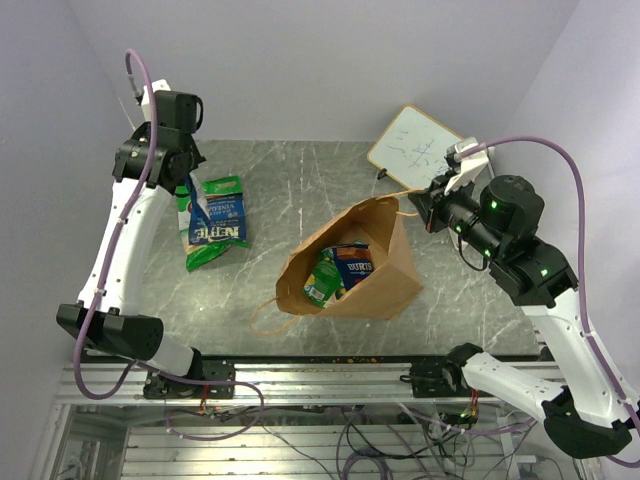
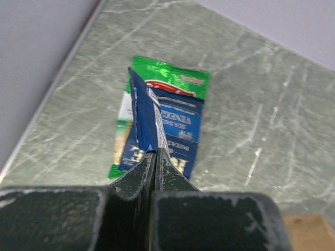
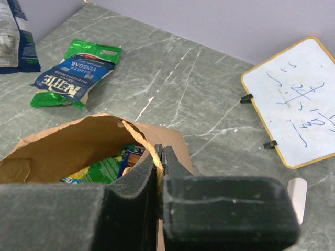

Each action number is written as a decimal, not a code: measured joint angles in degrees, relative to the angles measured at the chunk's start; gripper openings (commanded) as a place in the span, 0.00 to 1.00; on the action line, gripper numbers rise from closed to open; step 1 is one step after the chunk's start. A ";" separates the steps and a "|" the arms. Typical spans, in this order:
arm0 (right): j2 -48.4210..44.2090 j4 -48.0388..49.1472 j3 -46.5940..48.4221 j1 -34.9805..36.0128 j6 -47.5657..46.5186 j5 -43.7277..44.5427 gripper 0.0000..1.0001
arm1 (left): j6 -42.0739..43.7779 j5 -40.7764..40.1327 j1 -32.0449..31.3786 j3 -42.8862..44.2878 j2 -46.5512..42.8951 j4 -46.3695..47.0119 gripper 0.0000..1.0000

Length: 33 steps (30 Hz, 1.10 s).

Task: Take the snacks out of the paper bag
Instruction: Place the snack at the center of the board.

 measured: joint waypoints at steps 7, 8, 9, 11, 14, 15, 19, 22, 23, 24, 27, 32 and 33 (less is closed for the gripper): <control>-0.68 0.00 -0.39 0.00 0.00 0.59 0.00 | 4.61 -6.80 1.40 0.00 3.08 -1.92 0.07; -0.68 -0.02 -0.39 0.00 0.00 0.63 0.00 | 5.20 -7.48 1.40 0.00 4.11 -2.08 0.07; -0.68 -0.02 -0.39 0.00 0.00 0.66 0.00 | 5.77 -7.87 1.40 -0.02 5.27 -2.10 0.07; -0.68 -0.02 -0.42 0.00 0.00 0.66 0.00 | 6.73 -7.93 1.40 -0.20 7.96 -2.03 0.07; -0.74 0.00 -0.61 0.00 0.02 0.66 0.00 | 7.69 -7.06 1.40 -0.52 12.11 -1.51 0.07; -0.76 -0.04 -0.63 0.00 0.02 0.66 0.00 | 7.89 -6.71 1.40 -0.61 13.44 -1.18 0.07; -0.76 -0.02 -0.66 0.00 0.02 0.66 0.00 | 8.35 -4.79 1.40 1.14 22.14 -0.39 0.07; -0.76 -0.07 -0.66 0.00 0.02 0.74 0.00 | 8.20 -3.06 1.40 4.59 29.81 -1.07 0.07; -0.79 -0.07 -0.66 0.00 0.02 0.85 0.00 | 8.11 -2.40 1.40 5.51 32.17 -1.07 0.07; -0.83 -0.11 -0.66 0.00 0.02 0.90 0.00 | 8.09 -1.64 1.40 5.86 34.25 -0.70 0.07; -1.14 -0.26 -0.66 0.00 0.04 1.03 0.00 | 8.24 0.11 1.40 5.81 36.81 -0.35 0.07; -1.70 -0.44 -0.66 0.00 0.04 1.05 0.00 | 8.44 2.84 1.40 6.78 37.05 0.72 0.07; -1.70 -0.44 -0.66 0.00 0.07 1.07 0.00 | 8.41 3.39 1.40 6.93 37.07 1.03 0.07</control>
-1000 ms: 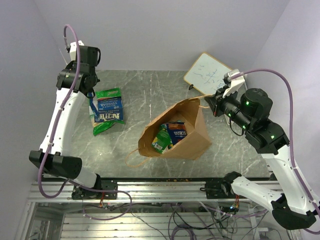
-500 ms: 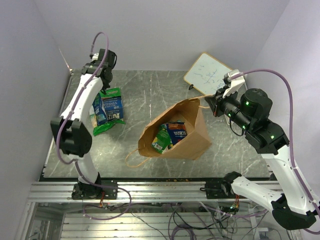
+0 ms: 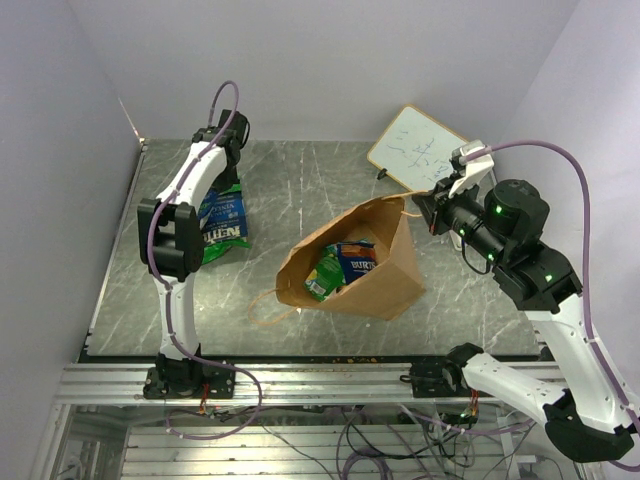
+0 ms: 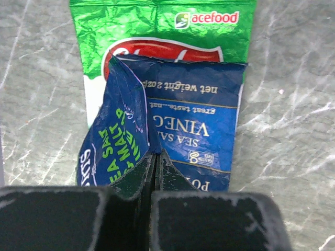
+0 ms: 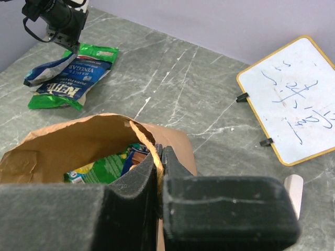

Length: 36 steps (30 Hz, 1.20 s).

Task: Take the snacks out of the paper bag
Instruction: Place the snack at the center of the board.

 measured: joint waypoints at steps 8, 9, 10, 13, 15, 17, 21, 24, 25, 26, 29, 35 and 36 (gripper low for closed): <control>0.09 0.00 0.00 0.00 -0.02 0.17 0.00 | -1.05 5.92 0.00 -0.11 0.02 1.75 0.15; 0.13 0.00 0.00 0.00 -0.02 0.17 0.00 | -1.29 6.91 0.00 -0.28 0.02 1.86 0.17; 0.15 0.00 0.00 0.00 -0.02 0.17 0.00 | -1.40 7.58 0.00 -0.50 0.02 1.97 0.20; 0.13 0.00 0.00 0.00 -0.02 0.26 0.00 | -1.97 10.27 0.00 -2.56 -0.17 3.10 0.34; 0.13 0.00 0.00 0.00 -0.02 0.42 0.00 | -2.43 12.17 0.00 -5.14 -0.70 3.63 0.46; 0.13 0.00 0.00 0.00 -0.04 0.50 0.00 | -2.69 13.90 0.00 -7.32 -1.62 3.82 0.56; 0.13 0.00 0.00 0.00 -0.39 1.22 0.00 | -3.39 17.75 0.00 -11.98 -6.25 5.09 0.63; 0.15 -0.09 0.04 0.00 -1.51 2.36 0.00 | -4.85 22.21 0.00 -16.13 -13.49 7.87 0.75; 0.15 -0.13 0.07 0.00 -1.92 2.75 0.00 | -5.49 23.98 0.00 -17.64 -16.11 9.14 0.78; 0.17 -0.33 0.17 0.00 -2.34 3.21 0.00 | -6.32 26.08 0.00 -19.91 -19.26 11.13 0.79; 0.63 -1.01 0.61 -0.02 -4.11 4.44 0.00 | -10.75 33.57 -0.02 -28.44 -30.73 16.94 0.81; 1.84 -2.47 1.57 0.00 -8.66 5.27 0.00 | -18.78 39.69 -4.39 -42.86 -41.92 24.61 0.82; 1.95 -2.75 1.70 0.00 -9.66 5.62 0.00 | -20.04 40.06 -5.90 -44.76 -43.12 25.20 0.82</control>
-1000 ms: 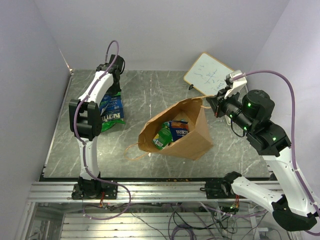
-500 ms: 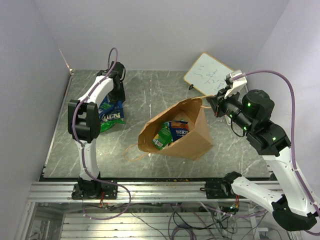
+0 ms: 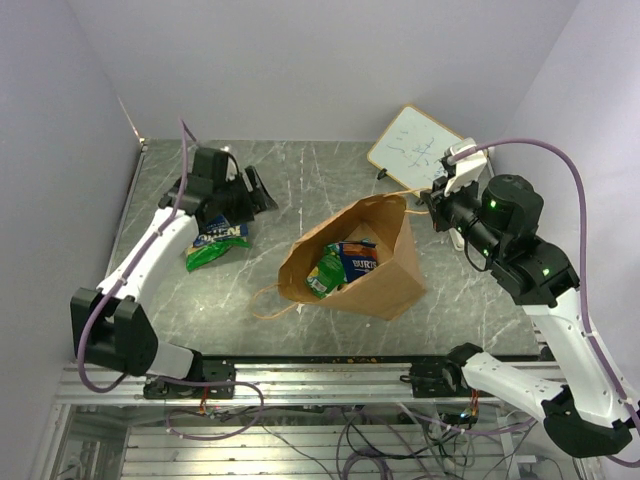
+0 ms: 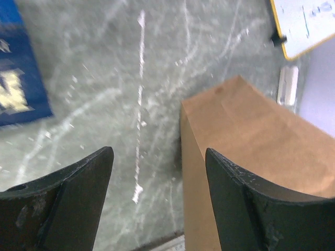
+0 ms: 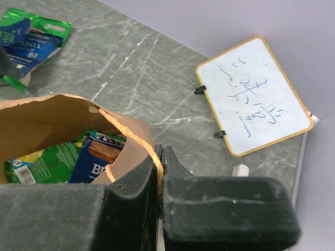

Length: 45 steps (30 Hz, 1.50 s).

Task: Take the snacks out of the paper bag
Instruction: Place the snack at the center of the board, then take out the snack from the paper bag.

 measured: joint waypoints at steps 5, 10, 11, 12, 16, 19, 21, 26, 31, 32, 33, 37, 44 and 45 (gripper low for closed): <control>-0.02 -0.74 0.76 -0.02 -5.38 2.38 0.00 | -5.88 0.81 -7.19 -6.01 -4.52 2.54 0.82; -0.76 -1.38 0.79 0.00 -12.55 5.46 0.00 | -10.86 1.25 -12.31 -7.52 -6.32 6.73 0.82; -0.94 -1.40 0.81 0.00 -14.01 6.23 0.00 | -11.34 1.38 -12.92 -7.48 -6.32 7.37 0.82; -1.01 -1.42 0.92 0.00 -15.34 7.02 0.00 | -11.80 1.51 -13.62 -7.30 -6.29 7.76 0.82; -0.39 -1.46 2.14 0.00 -21.42 11.10 0.00 | -12.52 1.55 -15.41 -5.49 -6.29 7.87 0.83; 0.94 -1.27 3.85 0.02 -26.14 13.35 0.00 | -12.72 1.75 -16.24 -4.63 -6.91 7.87 0.83; 2.43 -1.33 5.75 0.28 -29.00 14.05 0.00 | -12.94 2.12 -16.39 -4.63 -8.00 7.50 0.83; 4.85 -1.44 9.27 1.05 -33.03 10.23 0.00 | -13.42 3.28 -17.09 -5.49 -13.97 5.40 0.85; 5.22 -2.23 9.84 1.05 -24.96 -0.76 0.00 | -13.84 4.20 -17.55 -9.27 -22.36 1.99 0.86; 5.07 -1.40 8.87 1.05 -21.64 -4.04 0.00 | -14.08 4.37 -17.55 -9.97 -23.45 1.42 0.86; 4.52 -0.24 7.13 1.05 -17.77 -7.50 0.00 | -14.34 4.52 -17.55 -11.02 -24.79 0.68 0.86; 1.44 4.50 -3.78 1.05 -0.55 -18.38 0.00 | -15.08 5.22 -17.55 -12.76 -27.56 -1.86 0.87; 1.66 0.37 -9.44 1.07 15.50 -25.20 0.00 | -14.56 7.63 -17.57 -12.33 -25.75 -2.82 0.87; 1.95 -0.92 -8.35 1.11 15.91 -25.11 0.00 | -14.47 7.80 -17.57 -12.00 -25.11 -2.86 0.87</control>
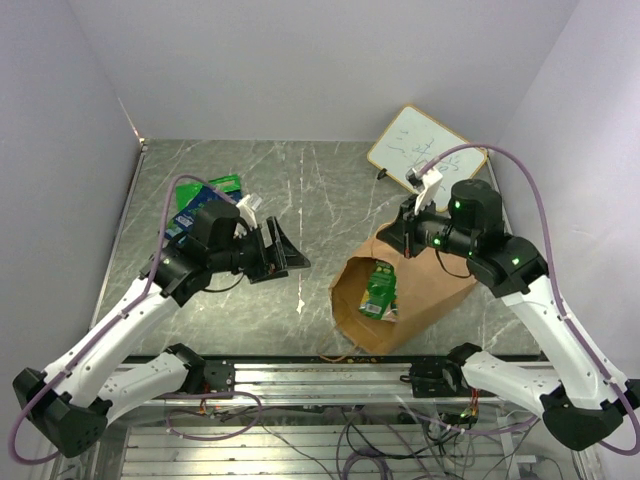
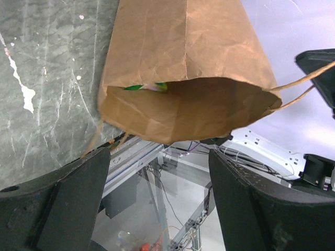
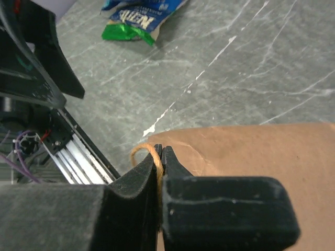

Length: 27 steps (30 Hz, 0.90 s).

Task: Take the snacks out of the paper bag
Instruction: Take out the snack from the paper bag.

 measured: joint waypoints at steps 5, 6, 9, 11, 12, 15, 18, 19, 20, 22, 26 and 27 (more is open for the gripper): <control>1.77 -2.54 7.58 0.00 0.17 1.68 0.00 | 0.04 1.84 -0.35 1.25 2.99 1.62 0.86; 1.64 -2.54 8.04 0.00 0.22 1.86 0.00 | 0.09 2.12 -0.46 1.57 3.69 1.88 0.86; 1.03 -2.64 7.39 0.00 1.38 1.84 0.00 | 0.33 2.27 -1.07 2.71 5.55 2.12 0.86; 0.44 -2.25 5.57 0.00 2.60 1.84 0.00 | 0.39 2.29 -1.49 2.95 5.77 2.36 0.86; -0.02 -1.99 4.24 0.02 3.43 1.86 0.00 | 0.37 2.38 -1.64 2.95 5.62 2.45 0.86; -1.18 -1.49 0.72 0.00 5.73 2.21 0.00 | 0.07 2.56 -2.49 2.84 4.83 2.82 0.86; -1.14 -0.83 0.13 0.00 7.39 2.95 0.00 | -0.63 2.60 -3.87 1.95 3.39 3.43 0.85; -1.05 -0.22 0.17 0.00 7.76 3.04 0.00 | -0.87 2.56 -4.63 1.51 2.93 3.65 0.85; -0.96 0.24 0.24 0.00 7.96 3.15 0.00 | -1.14 2.45 -5.51 1.22 2.73 3.85 0.84; -0.61 1.16 0.52 0.00 8.44 3.17 0.00 | -1.75 1.86 -7.76 0.87 2.97 4.46 0.84; -0.20 2.19 0.74 0.00 9.14 3.28 0.00 | -3.26 -1.77 -16.22 0.92 5.84 6.80 0.79; -0.22 2.29 0.74 0.00 9.22 3.45 0.00 | -3.56 -3.48 -19.37 1.05 7.21 7.48 0.77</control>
